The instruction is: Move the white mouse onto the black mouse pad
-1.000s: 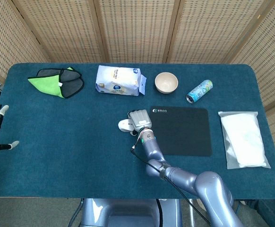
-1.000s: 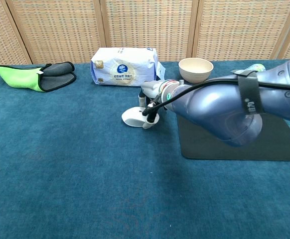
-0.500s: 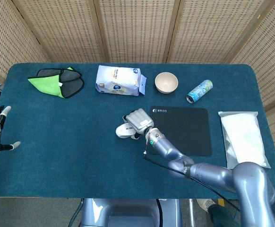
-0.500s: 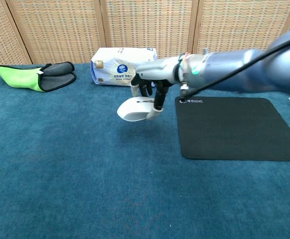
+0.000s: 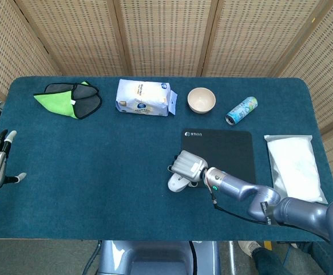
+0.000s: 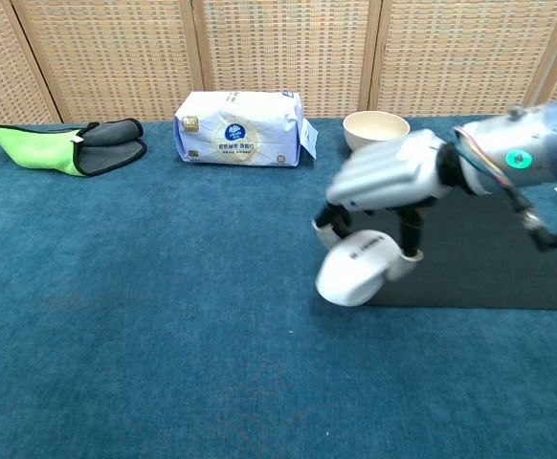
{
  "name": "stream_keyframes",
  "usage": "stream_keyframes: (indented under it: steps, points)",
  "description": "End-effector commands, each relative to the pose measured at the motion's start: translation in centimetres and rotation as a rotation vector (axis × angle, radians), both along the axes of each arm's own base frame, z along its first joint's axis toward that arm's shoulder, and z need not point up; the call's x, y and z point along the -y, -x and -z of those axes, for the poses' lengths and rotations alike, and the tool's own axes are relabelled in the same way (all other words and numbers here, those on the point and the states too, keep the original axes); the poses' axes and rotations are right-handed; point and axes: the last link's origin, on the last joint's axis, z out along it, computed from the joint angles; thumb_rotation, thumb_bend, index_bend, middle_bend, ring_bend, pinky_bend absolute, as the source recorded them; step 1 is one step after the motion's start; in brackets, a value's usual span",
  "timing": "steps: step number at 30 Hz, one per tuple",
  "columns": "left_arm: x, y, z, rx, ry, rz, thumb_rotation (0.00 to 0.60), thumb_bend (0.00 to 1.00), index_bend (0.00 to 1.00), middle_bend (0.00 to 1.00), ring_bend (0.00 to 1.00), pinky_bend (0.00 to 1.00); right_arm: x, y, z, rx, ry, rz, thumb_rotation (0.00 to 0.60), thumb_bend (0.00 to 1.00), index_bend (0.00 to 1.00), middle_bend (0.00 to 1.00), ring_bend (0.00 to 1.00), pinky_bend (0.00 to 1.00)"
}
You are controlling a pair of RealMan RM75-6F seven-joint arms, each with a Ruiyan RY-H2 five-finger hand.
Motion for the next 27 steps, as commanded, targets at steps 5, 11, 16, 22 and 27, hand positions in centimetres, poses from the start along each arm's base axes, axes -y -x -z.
stream_keyframes:
  steps: [5, 11, 16, 22, 27]
  points:
    - [0.0, 0.5, 0.4, -0.03, -0.036, -0.037, 0.6, 0.0, 0.0, 0.0, 0.0, 0.0, 2.4, 5.4, -4.9, -0.05, -0.165, -0.1, 0.6, 1.0, 0.57, 0.57, 0.44, 0.43]
    - [-0.2, 1.0, 0.9, -0.051, -0.05, -0.069, 0.6, 0.0, 0.0, 0.0, 0.0, 0.0, 6.2, 5.1, -7.1, -0.052, -0.117, -0.147, 0.6, 1.0, 0.57, 0.57, 0.44, 0.43]
    - [-0.5, 1.2, 1.2, -0.064, -0.05, -0.075, 0.6, 0.0, 0.0, 0.0, 0.0, 0.0, 7.9, 6.5, -7.8, -0.082, -0.065, -0.18, 0.6, 1.0, 0.57, 0.57, 0.44, 0.43]
    - [-0.6, 1.1, 1.3, -0.066, -0.047, -0.073, 0.6, 0.0, 0.0, 0.0, 0.0, 0.0, 8.2, 7.6, -7.0, -0.129, -0.049, -0.24, 0.6, 1.0, 0.57, 0.57, 0.44, 0.43]
    - [-0.6, 1.1, 1.5, -0.067, -0.038, -0.07, 0.6, 0.0, 0.0, 0.0, 0.0, 0.0, 8.0, 7.9, -6.3, -0.165, -0.042, -0.304, 0.6, 1.0, 0.57, 0.55, 0.44, 0.43]
